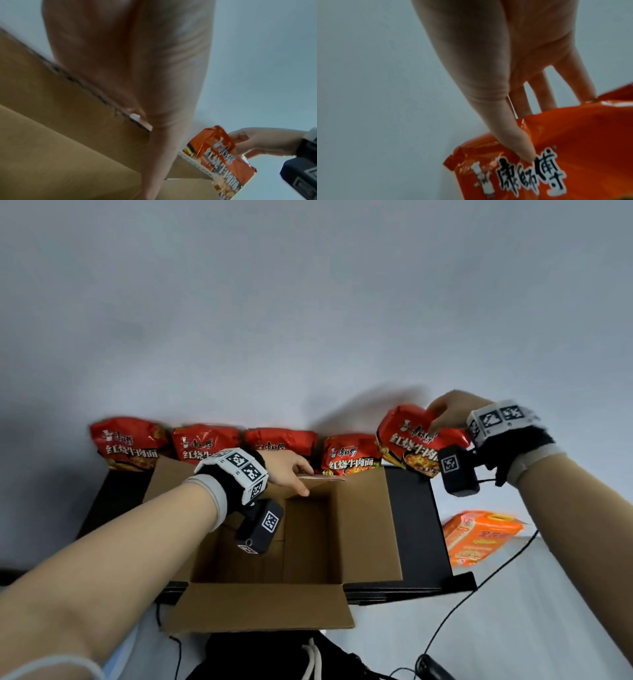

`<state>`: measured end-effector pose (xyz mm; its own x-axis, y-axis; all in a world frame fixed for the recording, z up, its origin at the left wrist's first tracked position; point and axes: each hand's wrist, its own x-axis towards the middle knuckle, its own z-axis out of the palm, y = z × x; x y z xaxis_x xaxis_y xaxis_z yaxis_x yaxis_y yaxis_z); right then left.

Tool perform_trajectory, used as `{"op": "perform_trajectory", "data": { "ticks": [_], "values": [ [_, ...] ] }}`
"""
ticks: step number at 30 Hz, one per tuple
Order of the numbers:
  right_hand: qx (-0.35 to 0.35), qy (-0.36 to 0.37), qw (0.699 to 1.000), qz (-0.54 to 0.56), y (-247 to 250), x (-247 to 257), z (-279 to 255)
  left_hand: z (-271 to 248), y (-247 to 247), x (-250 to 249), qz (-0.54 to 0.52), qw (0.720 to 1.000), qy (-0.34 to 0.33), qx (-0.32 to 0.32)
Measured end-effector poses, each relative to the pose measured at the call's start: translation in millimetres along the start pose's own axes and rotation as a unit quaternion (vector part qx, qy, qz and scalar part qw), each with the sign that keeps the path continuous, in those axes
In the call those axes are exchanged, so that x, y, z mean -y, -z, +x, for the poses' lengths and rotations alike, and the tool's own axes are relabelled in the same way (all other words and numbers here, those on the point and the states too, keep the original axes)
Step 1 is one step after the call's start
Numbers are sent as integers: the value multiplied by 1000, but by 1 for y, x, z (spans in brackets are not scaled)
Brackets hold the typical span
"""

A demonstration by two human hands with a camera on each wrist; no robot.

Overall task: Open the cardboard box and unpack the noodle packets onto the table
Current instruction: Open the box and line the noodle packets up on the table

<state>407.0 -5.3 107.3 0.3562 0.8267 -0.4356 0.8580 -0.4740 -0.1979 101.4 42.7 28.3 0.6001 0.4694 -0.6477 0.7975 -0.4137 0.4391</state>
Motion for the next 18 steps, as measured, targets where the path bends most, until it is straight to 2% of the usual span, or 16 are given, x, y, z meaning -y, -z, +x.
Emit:
{"op": "perform_trajectory", "data": {
  "ticks": [6, 13, 18],
  "values": [
    [29, -19, 999, -40, -54, -27, 39, 16, -4, -14, -16, 1000, 24, 8],
    [20, 5, 995, -95, -85, -50, 64, 19, -6, -12, -29, 999, 34, 9],
    [-15, 86, 994, -61, -88, -53, 65, 22, -7, -9, -33, 999, 37, 16]
  ]
}}
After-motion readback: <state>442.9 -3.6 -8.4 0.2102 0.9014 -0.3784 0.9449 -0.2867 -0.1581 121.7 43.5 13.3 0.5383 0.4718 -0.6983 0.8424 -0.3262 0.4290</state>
